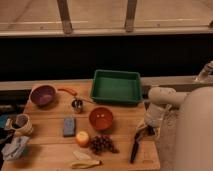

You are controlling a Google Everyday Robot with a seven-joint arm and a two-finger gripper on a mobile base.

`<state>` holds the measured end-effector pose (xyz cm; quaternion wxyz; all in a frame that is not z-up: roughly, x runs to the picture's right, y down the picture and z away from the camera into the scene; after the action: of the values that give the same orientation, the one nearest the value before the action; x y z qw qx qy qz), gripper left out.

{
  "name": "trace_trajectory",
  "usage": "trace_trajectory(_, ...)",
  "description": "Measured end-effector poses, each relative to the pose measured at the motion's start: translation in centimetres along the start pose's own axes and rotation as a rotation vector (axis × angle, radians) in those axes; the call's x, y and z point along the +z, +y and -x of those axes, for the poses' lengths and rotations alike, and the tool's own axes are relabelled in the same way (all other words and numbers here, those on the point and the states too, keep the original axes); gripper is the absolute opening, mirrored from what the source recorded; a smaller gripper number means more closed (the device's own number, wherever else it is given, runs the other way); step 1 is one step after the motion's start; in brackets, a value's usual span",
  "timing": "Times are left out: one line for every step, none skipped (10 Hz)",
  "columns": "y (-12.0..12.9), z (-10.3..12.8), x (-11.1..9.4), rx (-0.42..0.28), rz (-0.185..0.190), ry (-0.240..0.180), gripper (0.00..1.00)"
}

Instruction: Place brush in tray

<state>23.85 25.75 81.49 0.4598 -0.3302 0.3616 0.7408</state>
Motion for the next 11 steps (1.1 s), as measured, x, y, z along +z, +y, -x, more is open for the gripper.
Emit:
trace_trajectory(0.0,0.1,0.1,-0.009,0.002,-0.010,0.34)
trace_trajectory(0.0,0.1,0.0,-0.012,0.001,-0.014,0.24)
trace_trajectory(0.2,0.0,-0.1,-0.018,0.000,-0.017,0.16)
trace_trajectory(0.3,0.0,-0.4,-0.020,0.000,-0.022,0.06)
trace_trajectory(0.2,0.0,-0.8,-0.019,0.000,-0.031,0.01)
trace_trajectory(0.2,0.1,-1.6,-0.020,0.001,-0.045,0.00)
trace_trajectory(0.3,0.7,-3.2,-0.024,0.002,-0.070,0.00)
trace_trajectory(0.5,1.3,-4.8,-0.034,0.007,-0.092,0.00)
trace_trajectory(0.7,1.8,-5.9,-0.039,0.014,-0.108,0.00)
trace_trajectory(1.0,2.4,-7.2,-0.045,0.023,-0.128,0.00)
trace_trajectory(1.3,2.9,-8.4,-0.050,0.034,-0.151,0.00)
